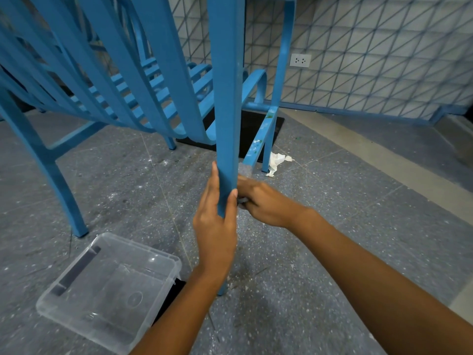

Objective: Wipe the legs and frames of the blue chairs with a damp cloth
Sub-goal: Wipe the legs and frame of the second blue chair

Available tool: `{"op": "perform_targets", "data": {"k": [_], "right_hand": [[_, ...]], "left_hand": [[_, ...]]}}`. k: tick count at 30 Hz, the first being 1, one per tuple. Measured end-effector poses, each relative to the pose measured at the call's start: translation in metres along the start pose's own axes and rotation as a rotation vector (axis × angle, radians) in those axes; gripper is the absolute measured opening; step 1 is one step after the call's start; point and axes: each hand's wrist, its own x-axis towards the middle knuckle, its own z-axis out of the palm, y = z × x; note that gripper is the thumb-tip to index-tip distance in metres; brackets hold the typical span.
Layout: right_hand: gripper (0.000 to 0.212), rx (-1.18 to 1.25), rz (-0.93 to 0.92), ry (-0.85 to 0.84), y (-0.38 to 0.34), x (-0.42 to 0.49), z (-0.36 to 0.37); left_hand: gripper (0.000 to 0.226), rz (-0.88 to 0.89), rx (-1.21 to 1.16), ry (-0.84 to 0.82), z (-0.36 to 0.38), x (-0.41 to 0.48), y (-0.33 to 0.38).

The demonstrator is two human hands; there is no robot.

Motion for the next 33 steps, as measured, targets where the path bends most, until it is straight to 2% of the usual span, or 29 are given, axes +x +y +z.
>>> {"op": "perform_targets", "data": {"k": [2, 6, 14, 16, 19, 21, 23, 28, 33], "right_hand": [[0.039, -0.017, -0.013, 0.006, 0.004, -0.001, 0.001], [0.052, -0.069, 0.001, 0.023, 0.013, 0.000, 0.002], [0.058, -0.169, 0.038, 0.103, 0.038, 0.015, 0.004], [0.055, -0.088, 0.097, 0.179, 0.039, 0.019, 0.002], [0.047, 0.198, 0.249, 0.387, 0.027, 0.023, -0.011], [0.046, 0.204, 0.238, 0.470, 0.022, 0.025, -0.021], [0.049, 0.104, 0.181, 0.443, 0.022, 0.027, -0.025], [0.058, -0.119, -0.018, 0.181, 0.022, 0.023, -0.006], [0.057, -0.218, -0.090, 0.175, 0.031, 0.021, -0.001]], "left_hand": [[0.065, 0.005, -0.002, 0.009, 0.001, 0.000, -0.003], [0.066, 0.001, 0.007, 0.001, 0.002, -0.001, -0.004], [0.069, -0.015, 0.016, -0.030, 0.003, -0.001, -0.002], [0.070, -0.039, 0.020, -0.039, 0.002, -0.001, 0.000], [0.069, -0.035, 0.039, -0.027, -0.001, -0.001, 0.002], [0.065, -0.001, 0.080, -0.014, -0.002, -0.001, 0.003], [0.064, 0.003, 0.098, -0.014, -0.001, -0.002, 0.004], [0.071, -0.079, 0.048, -0.018, 0.002, -0.002, 0.001], [0.076, -0.101, 0.086, -0.005, 0.004, -0.003, 0.000]]}}
